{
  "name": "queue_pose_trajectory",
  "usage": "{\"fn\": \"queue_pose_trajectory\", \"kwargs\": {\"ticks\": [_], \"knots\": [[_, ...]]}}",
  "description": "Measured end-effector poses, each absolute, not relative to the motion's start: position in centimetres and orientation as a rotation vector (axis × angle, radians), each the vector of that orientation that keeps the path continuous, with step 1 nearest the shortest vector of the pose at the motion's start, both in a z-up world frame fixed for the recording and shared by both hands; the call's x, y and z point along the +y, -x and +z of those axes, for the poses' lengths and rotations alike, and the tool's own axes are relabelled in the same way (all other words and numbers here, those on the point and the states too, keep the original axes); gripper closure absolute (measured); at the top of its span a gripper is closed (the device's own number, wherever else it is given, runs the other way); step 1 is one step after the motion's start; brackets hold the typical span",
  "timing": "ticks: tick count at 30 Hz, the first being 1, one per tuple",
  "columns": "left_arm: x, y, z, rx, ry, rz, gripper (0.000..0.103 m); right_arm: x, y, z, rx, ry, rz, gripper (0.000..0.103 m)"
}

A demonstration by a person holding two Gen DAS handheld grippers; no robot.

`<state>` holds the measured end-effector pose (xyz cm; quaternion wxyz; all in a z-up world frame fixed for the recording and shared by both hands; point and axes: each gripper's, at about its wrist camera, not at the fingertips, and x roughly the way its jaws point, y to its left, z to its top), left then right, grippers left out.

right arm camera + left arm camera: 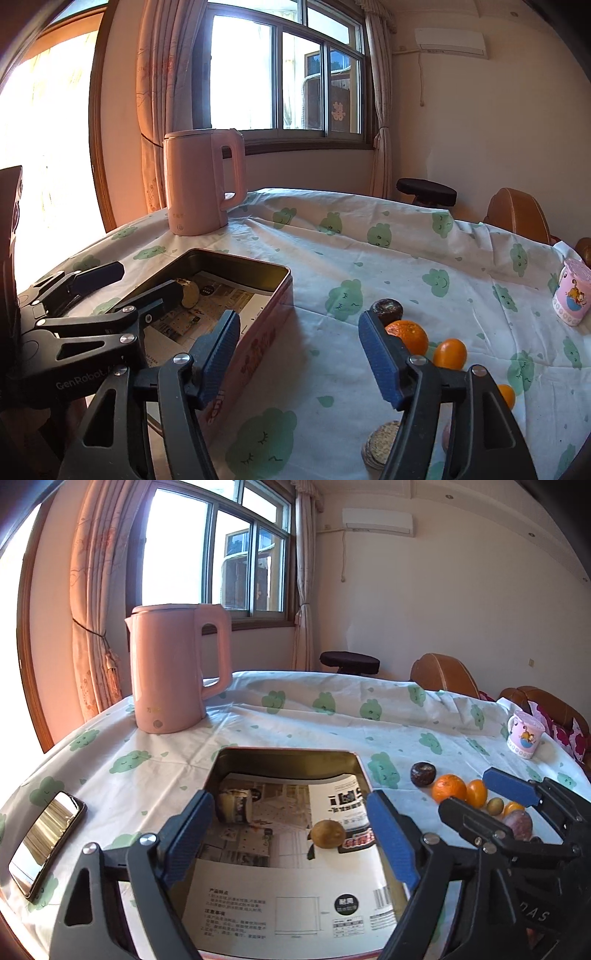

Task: Organize fruits
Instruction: 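Grasp the round oat-topped cake with the left tool while the right tool grasps a dark date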

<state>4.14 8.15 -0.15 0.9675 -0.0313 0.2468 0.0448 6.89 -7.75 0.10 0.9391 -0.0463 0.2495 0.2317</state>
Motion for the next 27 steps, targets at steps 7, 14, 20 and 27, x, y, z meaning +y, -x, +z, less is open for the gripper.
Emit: {"fn": "queue_pose_trajectory", "kwargs": {"ticks": [7,14,20,27], "knots": [[1.5,-3.8,0.3,0.501,0.010,-0.078,0.009,-16.0,-3.7,-1.2,0.532,0.103,0.287,0.034],[-5.1,-4.8,-0.8,0.567,-0.040,-0.214,0.009,-22.2,-2.9,-2.4,0.581,0.029,0.197,0.033],[-6.7,-5.4,-2.3,0.611,-0.097,-0.189,0.009,-23.5,-3.4,-3.5,0.616,0.002,0.204,0.033],[-7.3,-5.9,-3.5,0.663,-0.137,-0.206,0.014,-23.1,-3.7,-4.6,0.669,0.000,0.234,0.034]]}}
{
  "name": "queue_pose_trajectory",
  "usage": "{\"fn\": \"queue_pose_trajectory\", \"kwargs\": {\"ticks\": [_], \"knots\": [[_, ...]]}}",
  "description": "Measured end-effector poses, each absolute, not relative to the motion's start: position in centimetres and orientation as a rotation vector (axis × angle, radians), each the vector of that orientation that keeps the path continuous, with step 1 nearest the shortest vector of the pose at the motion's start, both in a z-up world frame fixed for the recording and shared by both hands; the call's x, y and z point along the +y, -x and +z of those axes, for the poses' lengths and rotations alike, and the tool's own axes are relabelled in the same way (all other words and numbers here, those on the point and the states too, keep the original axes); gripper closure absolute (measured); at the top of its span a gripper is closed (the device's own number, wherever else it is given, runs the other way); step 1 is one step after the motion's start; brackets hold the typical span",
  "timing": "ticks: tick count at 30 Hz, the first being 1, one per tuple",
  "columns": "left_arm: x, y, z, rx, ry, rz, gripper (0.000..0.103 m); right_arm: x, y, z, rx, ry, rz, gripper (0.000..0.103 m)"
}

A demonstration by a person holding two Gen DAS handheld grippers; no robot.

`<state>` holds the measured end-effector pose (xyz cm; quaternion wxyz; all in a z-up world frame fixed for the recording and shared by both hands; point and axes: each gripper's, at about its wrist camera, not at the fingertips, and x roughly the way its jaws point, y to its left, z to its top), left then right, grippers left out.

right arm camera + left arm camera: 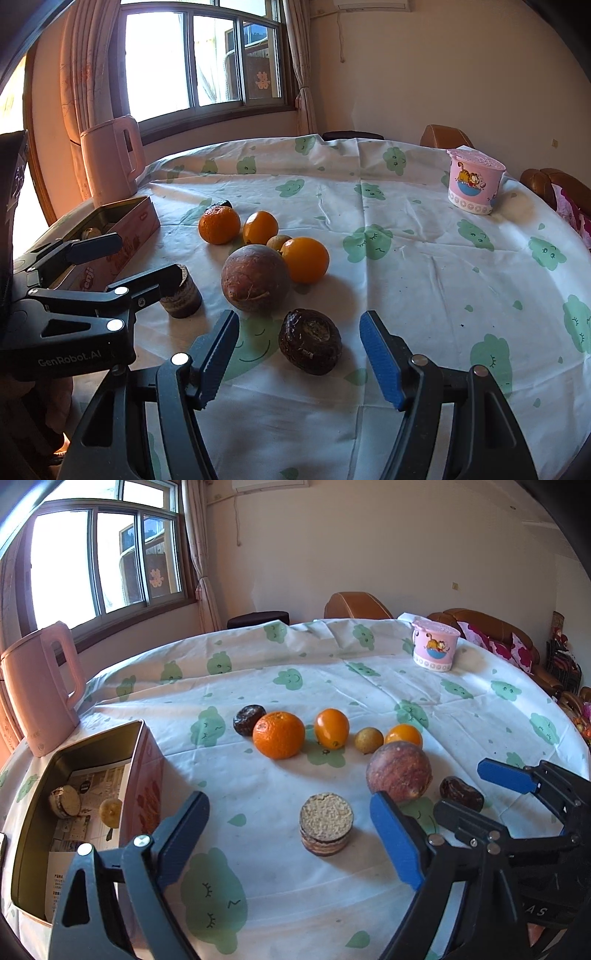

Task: Organize fruits
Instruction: 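Grasp the round oat-topped cake with the left tool while the right tool grasps a dark date, then lift the oat-topped cake with the left tool while the right tool lifts the dark date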

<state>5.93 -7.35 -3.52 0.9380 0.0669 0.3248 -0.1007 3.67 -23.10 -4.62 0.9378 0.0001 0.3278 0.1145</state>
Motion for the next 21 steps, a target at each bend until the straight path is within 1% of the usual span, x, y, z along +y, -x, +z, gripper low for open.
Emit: {"fn": "queue_pose_trajectory", "kwargs": {"ticks": [2,3,6,8,9,11,12,14,15,16,17,18,21], "knots": [[-7.6,-6.0,-3.7,0.678,-0.140,-0.225,0.020,-23.2,-4.0,-4.9,0.694,-0.006,0.237,0.034],[-7.6,-6.0,-3.7,0.678,-0.139,-0.230,0.020,-23.2,-4.2,-5.1,0.707,-0.013,0.243,0.036],[-7.8,-6.3,-3.9,0.702,-0.137,-0.250,0.022,-23.5,-4.5,-5.5,0.732,-0.032,0.247,0.044],[-7.7,-6.7,-4.2,0.730,-0.126,-0.267,0.027,-23.5,-4.8,-5.7,0.752,-0.040,0.251,0.050],[-7.7,-6.9,-4.4,0.747,-0.119,-0.277,0.028,-23.5,-5.0,-5.8,0.763,-0.042,0.253,0.052],[-7.7,-7.4,-4.8,0.783,-0.106,-0.297,0.033,-23.5,-5.1,-5.9,0.774,-0.040,0.256,0.053],[-7.6,-7.6,-5.0,0.798,-0.097,-0.303,0.035,-23.4,-5.1,-5.9,0.775,-0.037,0.255,0.054],[-7.4,-7.8,-5.2,0.817,-0.078,-0.313,0.050,-23.2,-5.1,-5.9,0.776,-0.022,0.245,0.055],[-7.3,-7.8,-5.3,0.821,-0.070,-0.316,0.050,-23.1,-5.1,-5.9,0.776,-0.016,0.240,0.057],[-7.3,-7.8,-5.3,0.818,-0.065,-0.325,0.055,-23.1,-5.1,-5.9,0.775,-0.013,0.236,0.058],[-7.4,-7.7,-5.3,0.817,-0.067,-0.333,0.063,-23.1,-5.1,-5.9,0.774,-0.011,0.232,0.062],[-7.5,-7.6,-5.3,0.818,-0.072,-0.338,0.067,-23.1,-5.0,-5.9,0.771,-0.011,0.231,0.064],[-7.5,-7.3,-5.2,0.806,-0.074,-0.341,0.068,-23.2,-5.0,-5.8,0.765,-0.011,0.241,0.065]]}}
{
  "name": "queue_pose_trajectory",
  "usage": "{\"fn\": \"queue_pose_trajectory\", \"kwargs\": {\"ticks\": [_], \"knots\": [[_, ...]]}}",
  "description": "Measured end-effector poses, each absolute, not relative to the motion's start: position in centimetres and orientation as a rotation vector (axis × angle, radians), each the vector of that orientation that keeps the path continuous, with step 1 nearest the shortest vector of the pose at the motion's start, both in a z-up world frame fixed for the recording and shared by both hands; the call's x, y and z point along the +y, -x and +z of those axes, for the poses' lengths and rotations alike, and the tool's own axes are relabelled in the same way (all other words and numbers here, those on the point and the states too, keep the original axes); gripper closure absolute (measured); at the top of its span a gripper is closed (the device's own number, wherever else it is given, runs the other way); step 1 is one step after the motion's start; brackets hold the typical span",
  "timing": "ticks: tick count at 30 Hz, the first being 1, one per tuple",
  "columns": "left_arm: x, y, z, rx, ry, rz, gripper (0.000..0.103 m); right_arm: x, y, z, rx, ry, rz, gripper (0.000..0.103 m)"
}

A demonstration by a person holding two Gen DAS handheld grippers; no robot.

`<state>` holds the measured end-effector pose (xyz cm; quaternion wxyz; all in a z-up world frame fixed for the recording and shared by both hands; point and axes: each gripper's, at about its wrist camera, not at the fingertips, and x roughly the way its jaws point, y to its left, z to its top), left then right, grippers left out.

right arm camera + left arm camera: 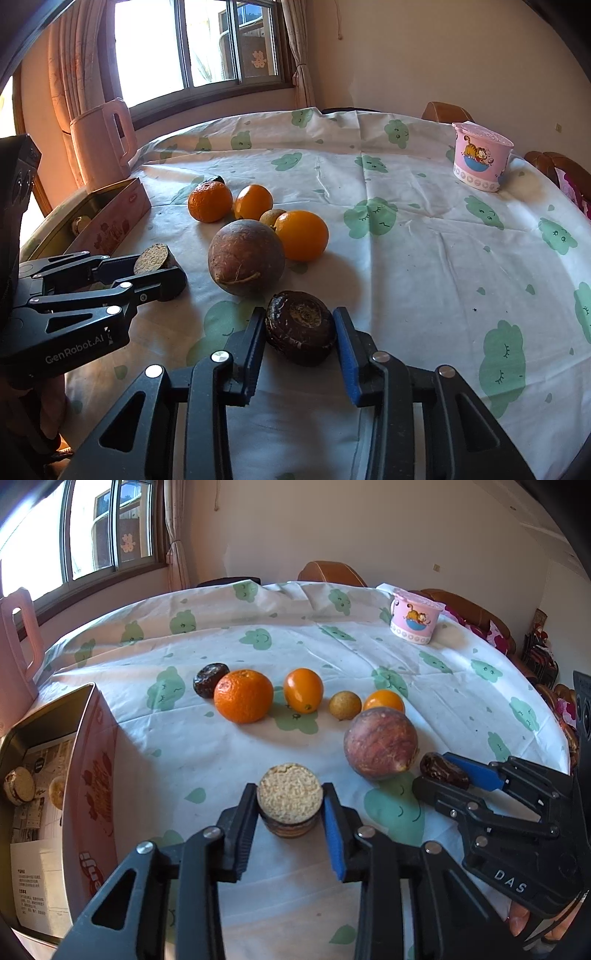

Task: Organize fruits
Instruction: 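Lift the oat-topped cake with the left tool while the right tool lifts the dark date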

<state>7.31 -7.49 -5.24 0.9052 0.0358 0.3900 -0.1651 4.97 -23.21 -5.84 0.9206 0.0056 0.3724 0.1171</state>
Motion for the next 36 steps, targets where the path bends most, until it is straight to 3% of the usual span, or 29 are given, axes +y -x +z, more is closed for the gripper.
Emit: {"fn": "queue_pose_trajectory", "kwargs": {"ticks": [36], "knots": [[-5.9,-4.9,-3.3,0.616,-0.019,-0.316,0.068,-22.7,-2.3,-4.5,0.561,0.037,0.219,0.065]]}}
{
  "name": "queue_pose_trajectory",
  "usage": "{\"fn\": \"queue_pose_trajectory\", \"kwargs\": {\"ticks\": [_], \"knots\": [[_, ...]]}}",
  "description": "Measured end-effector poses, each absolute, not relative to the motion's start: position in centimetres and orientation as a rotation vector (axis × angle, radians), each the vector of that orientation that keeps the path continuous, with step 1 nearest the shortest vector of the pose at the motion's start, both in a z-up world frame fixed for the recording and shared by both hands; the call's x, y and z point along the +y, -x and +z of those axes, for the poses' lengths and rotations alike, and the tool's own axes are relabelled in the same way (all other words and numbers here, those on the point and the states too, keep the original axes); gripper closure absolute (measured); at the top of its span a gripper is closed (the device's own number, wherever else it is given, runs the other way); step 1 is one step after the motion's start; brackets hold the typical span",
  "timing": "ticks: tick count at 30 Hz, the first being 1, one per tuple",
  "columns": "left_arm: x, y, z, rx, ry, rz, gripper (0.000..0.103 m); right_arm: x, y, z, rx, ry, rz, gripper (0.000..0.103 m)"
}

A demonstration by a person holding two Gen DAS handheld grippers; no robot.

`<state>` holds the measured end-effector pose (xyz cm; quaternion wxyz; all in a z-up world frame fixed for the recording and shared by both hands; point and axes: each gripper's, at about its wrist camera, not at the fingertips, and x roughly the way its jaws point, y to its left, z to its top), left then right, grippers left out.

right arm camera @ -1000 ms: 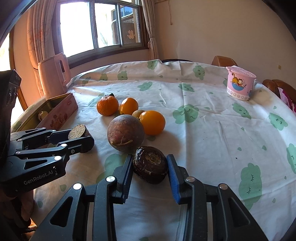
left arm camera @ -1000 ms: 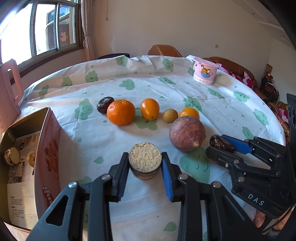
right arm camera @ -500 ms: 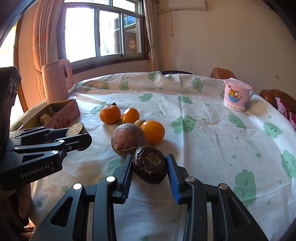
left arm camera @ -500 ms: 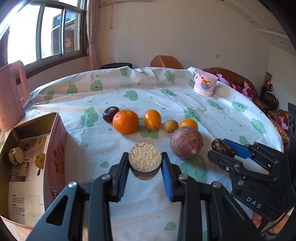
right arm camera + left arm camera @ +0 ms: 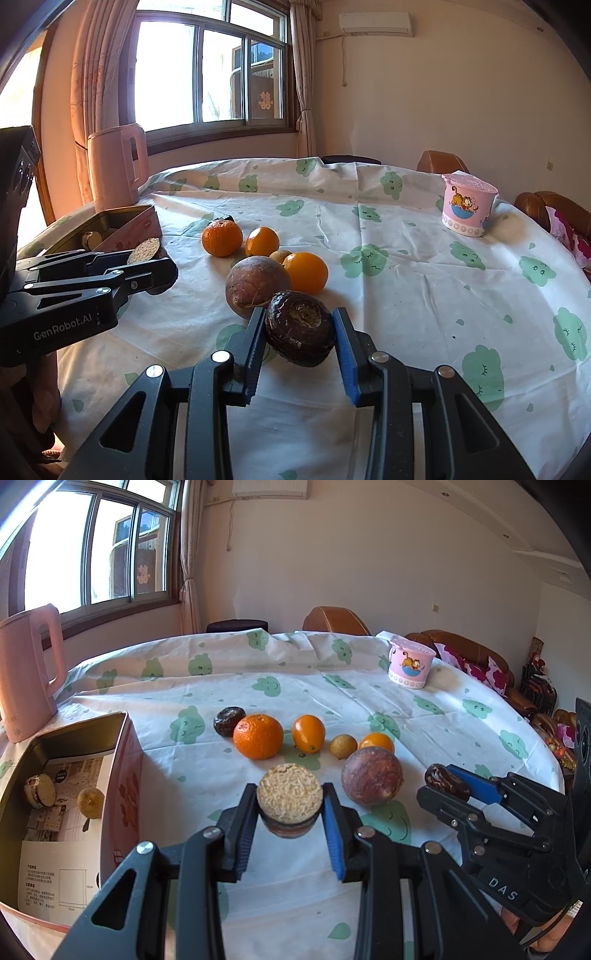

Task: Organize fruits
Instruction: 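Lift the oat-topped cake with the left tool while the right tool lifts the dark date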

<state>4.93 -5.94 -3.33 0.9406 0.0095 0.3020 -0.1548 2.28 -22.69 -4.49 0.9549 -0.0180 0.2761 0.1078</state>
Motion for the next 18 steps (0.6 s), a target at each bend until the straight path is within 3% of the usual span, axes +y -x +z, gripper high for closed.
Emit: {"fn": "queue_pose_trajectory", "kwargs": {"ticks": [18], "knots": [[-5.61,-3.91,-2.83,0.544,-0.010,-0.301,0.068,-22.76,-1.55,-4.30,0.506,0.041,0.217,0.065]]}}
